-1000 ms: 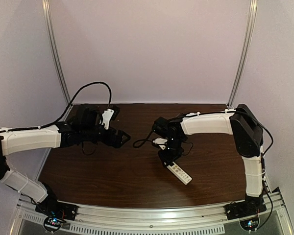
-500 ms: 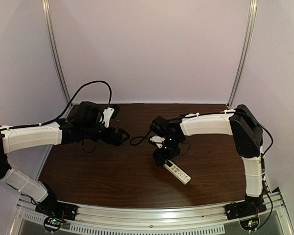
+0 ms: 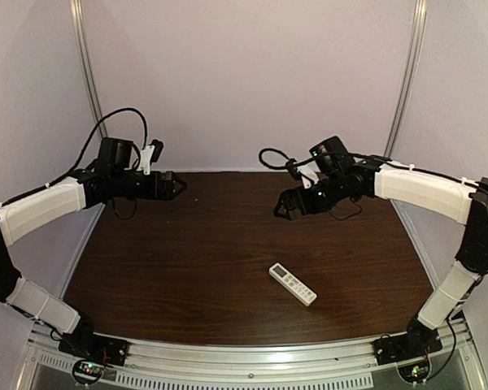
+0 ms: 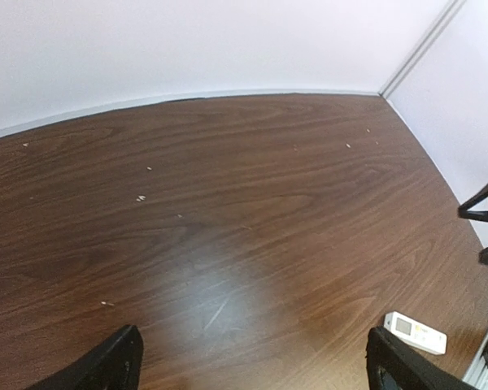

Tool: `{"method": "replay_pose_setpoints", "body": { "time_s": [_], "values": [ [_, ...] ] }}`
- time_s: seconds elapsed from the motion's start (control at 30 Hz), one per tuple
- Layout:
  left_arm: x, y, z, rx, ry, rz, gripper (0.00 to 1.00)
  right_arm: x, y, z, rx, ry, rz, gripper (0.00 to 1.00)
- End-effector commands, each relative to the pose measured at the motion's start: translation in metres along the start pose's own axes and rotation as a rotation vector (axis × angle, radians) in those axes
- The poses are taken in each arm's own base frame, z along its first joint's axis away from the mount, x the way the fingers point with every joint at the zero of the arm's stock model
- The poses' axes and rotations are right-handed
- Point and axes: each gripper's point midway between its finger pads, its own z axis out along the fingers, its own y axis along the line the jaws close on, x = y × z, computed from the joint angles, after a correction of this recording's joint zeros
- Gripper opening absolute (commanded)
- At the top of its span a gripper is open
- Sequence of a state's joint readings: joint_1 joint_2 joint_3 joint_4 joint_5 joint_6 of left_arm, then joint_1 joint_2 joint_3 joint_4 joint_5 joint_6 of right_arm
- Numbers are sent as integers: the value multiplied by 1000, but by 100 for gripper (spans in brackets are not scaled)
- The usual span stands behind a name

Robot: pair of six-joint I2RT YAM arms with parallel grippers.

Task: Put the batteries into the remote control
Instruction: Reset both arms

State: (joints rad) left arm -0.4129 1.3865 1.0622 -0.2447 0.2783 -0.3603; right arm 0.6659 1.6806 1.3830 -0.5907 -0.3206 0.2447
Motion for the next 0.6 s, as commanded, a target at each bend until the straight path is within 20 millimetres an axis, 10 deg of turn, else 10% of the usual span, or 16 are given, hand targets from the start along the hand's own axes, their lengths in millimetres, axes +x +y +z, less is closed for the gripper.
{"method": "replay_pose_setpoints", "body": {
  "time_s": [0.0,0.2,0.57],
  "values": [
    [-22,25,-25,-49,-33,-22,97,-28,-31,-47,-29,-203,91,100],
    [0,55,-25,-144,3,-72,97,-20,-83,-91,17,-395,188,100],
    [49,62,-10,-115,52,-155,97,41,-102,-76,-24,-469,297,100]
  ]
}}
